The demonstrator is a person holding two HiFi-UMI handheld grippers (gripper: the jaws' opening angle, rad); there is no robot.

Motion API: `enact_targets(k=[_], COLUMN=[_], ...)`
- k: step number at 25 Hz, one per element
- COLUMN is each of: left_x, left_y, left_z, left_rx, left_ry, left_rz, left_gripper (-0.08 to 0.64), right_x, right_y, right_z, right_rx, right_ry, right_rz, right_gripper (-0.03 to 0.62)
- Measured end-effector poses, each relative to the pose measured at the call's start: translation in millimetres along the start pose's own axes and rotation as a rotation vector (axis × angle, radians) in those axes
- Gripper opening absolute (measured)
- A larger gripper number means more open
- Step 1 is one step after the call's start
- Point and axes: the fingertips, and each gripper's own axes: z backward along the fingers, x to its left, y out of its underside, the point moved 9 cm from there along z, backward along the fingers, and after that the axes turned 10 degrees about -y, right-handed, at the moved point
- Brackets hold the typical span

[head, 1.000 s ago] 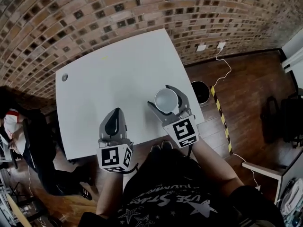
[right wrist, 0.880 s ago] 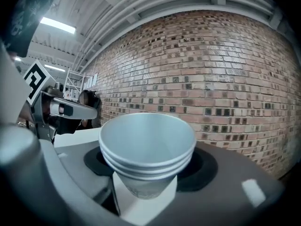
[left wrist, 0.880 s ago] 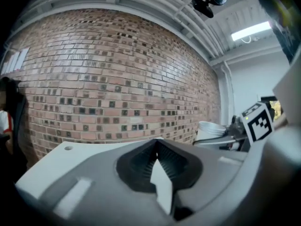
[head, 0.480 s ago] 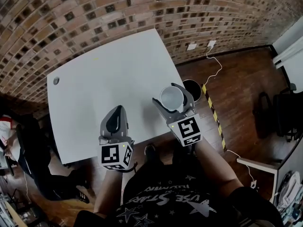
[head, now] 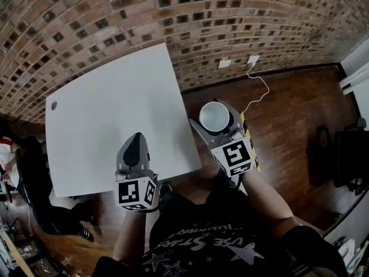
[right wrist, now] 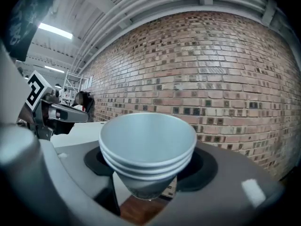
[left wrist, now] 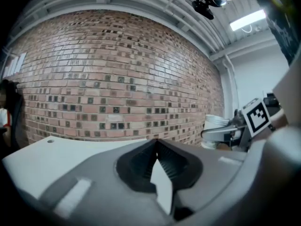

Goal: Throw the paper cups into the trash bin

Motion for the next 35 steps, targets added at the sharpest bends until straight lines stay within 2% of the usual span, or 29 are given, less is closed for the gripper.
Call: enact_targets(k=[5, 11, 15, 19, 23, 26, 29, 35], left_x=[-79.2, -154.2, -191.4, -214.0, -224.9, -226.7, -228.4, -244.3], left_y=[-0.3, -6.6, 1.0, 10.4, 29.0, 45.5, 59.1, 97.2], left_z=[-29.9, -44.9, -51.7, -65.4, -83.1, -94.4, -102.9, -124.7], left_rx=[-0.005, 0.014, 0.022, 0.044, 0.054, 0.065, 0.099, 0.153], left_ry=[-0.019, -0.036, 0.019, 0.091, 0.15, 0.176, 0.171, 0.139], left_rz=[0.006, 0.008, 0.022, 0.037, 0.068, 0.084, 0.101, 0.115], left_gripper=[0.005, 0.005, 0.005, 0.005, 0.005, 0.005, 0.005, 0.005], right_x=[-74.1, -115.5, -132.3, -135.6, -133.4, -128.0, -123.1, -126.6], right_y=[14.3, 38.6, 65.1, 78.8, 82.4, 86.1, 97.9, 127.8], right_z=[42.9, 88.6, 109.7, 112.9, 107.0, 102.3, 93.3, 67.4], right_rx=[0.012, 0.039, 0.054, 0.049, 0.075, 0.093, 0.097, 0.112], right_ry=[-0.022, -0.049, -0.017, 0.034, 0.052, 0.065, 0.072, 0.018], right_rz=[0.001, -0.04, -0.071, -0.115, -0.088, -0.103, -0.112, -0.134], right_gripper=[0.344, 0.344, 0.344, 0.344, 0.344, 0.344, 0.344, 0.344])
